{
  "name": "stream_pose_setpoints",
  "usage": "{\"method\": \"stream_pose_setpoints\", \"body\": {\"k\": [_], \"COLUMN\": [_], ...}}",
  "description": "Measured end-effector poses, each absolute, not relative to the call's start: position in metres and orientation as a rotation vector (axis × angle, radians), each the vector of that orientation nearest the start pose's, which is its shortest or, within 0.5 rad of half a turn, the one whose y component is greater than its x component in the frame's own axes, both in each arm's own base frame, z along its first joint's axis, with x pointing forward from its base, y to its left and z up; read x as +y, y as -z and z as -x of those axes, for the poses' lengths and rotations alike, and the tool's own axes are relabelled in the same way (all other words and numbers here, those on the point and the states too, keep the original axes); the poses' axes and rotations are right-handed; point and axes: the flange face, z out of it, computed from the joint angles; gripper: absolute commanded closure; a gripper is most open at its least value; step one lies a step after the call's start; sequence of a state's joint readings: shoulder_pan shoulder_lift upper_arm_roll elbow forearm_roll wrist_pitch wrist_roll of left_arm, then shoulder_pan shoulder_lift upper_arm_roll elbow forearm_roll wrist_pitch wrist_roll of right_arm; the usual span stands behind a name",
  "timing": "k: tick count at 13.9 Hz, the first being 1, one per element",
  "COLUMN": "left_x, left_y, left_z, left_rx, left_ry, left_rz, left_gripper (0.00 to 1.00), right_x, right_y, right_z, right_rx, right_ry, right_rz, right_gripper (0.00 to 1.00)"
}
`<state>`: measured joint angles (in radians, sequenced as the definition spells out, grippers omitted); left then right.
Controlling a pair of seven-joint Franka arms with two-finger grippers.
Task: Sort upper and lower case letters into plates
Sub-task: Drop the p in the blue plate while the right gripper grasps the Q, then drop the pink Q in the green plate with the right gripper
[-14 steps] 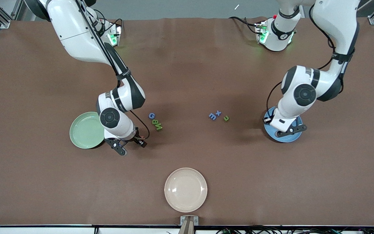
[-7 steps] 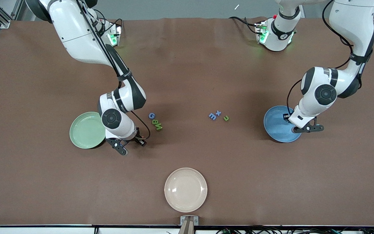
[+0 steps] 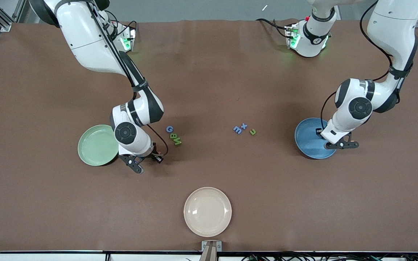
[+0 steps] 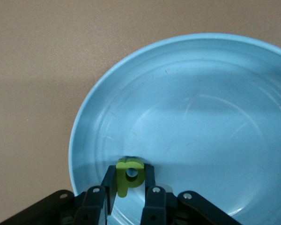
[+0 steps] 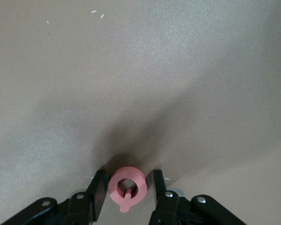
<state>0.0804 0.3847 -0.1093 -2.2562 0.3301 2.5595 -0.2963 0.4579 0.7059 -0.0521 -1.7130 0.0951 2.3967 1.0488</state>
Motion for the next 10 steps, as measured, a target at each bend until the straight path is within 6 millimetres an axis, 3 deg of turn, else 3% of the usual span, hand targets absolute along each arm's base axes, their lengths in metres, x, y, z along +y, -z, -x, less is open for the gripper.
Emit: {"method": "stream_pose_setpoints", "body": {"k": [1, 3, 7, 10], "left_x": [-0.022, -0.026, -0.069, -0.124], "left_y": [-0.185, -0.187, -0.215, -0.248], "left_z": [-0.530, -0.531, -0.538, -0.541], "left_rx": [0.016, 0.027, 0.124, 0.070], "left_ry": [-0.075, -0.067, -0.057, -0.064], "left_rz": [3.002, 3.005, 3.005, 3.024], "left_gripper": [0.29, 0.04, 0.01, 0.01], "right_x": [0.268, 0.269, 0.254, 0.203], "right_y": [-0.179, -0.179, -0.186, -0.229], "right_z": [-0.614, -0.614, -0.620, -0.638], "right_rx": [1.074, 1.074, 1.073, 0.970], "right_ry": [-0.050, -0.048, -0.068, -0.123], "right_rz": [2.939, 2.939, 2.960, 3.007], "right_gripper": [0.92, 0.99, 0.99, 0.99]}}
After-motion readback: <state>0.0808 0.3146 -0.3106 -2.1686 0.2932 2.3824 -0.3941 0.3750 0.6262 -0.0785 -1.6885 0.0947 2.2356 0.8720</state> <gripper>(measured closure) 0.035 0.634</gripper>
